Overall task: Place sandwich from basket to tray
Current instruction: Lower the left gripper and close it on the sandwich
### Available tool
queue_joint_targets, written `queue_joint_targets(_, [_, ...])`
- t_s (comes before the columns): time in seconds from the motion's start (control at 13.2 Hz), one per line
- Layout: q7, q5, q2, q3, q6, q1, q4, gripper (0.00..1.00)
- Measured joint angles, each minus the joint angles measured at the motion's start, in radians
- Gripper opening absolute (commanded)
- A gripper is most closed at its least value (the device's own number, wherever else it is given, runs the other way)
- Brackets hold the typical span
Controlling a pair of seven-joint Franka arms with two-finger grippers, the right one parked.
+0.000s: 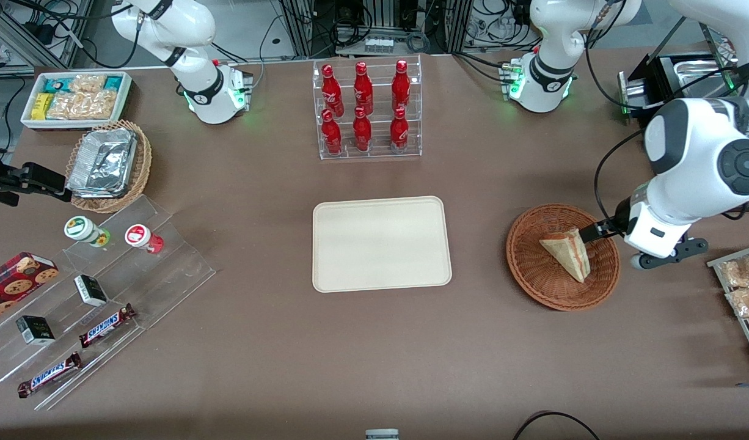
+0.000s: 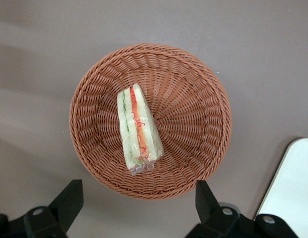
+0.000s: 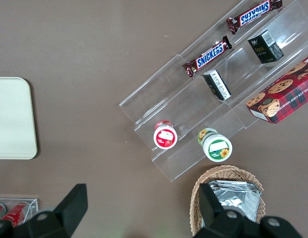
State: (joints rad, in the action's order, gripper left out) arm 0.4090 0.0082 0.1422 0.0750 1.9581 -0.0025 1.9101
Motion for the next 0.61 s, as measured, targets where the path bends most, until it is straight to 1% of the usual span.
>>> queue_joint_targets(0.23, [0.053,0.000,-0.010,0.000,0.052,0.000,0.071,1.00])
queue_joint_targets(0.61, [0.064,0.000,-0.019,0.000,0.224,0.000,0.212,1.00])
